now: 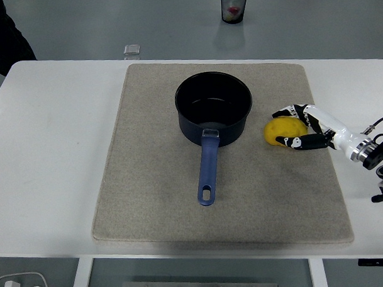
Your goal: Put the potato in the blue pot
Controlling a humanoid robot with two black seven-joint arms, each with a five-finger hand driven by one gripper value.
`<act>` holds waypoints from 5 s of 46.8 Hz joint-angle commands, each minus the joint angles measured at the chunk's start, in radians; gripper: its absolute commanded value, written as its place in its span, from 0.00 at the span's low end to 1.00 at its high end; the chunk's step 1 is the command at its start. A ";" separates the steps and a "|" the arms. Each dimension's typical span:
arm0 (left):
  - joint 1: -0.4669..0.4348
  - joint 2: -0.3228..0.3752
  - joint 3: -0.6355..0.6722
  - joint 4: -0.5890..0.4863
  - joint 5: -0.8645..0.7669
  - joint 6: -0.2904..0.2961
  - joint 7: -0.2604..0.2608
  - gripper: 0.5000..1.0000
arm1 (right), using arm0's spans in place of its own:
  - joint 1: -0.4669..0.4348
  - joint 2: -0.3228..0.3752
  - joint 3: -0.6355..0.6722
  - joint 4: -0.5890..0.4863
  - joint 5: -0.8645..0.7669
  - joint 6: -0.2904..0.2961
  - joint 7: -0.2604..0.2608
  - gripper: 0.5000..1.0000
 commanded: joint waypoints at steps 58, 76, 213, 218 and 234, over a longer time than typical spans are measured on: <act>-0.001 0.000 0.002 -0.002 0.000 0.000 0.000 0.99 | 0.406 0.051 -0.203 -0.025 0.195 0.057 -0.006 0.00; -0.001 0.000 0.000 0.001 0.000 0.000 0.000 0.99 | 0.422 0.269 -0.232 -0.170 0.213 0.058 -0.004 0.00; -0.001 0.000 0.000 0.003 0.000 0.000 0.001 0.99 | 0.331 0.410 0.037 -0.417 0.573 0.069 -0.173 0.85; -0.001 0.000 0.000 0.004 0.000 0.000 0.001 0.99 | 0.294 0.413 0.137 -0.427 0.580 0.069 -0.190 0.85; -0.001 0.000 0.002 -0.004 0.000 0.000 0.001 0.99 | 0.221 0.413 0.383 -0.444 0.685 0.067 -0.291 0.86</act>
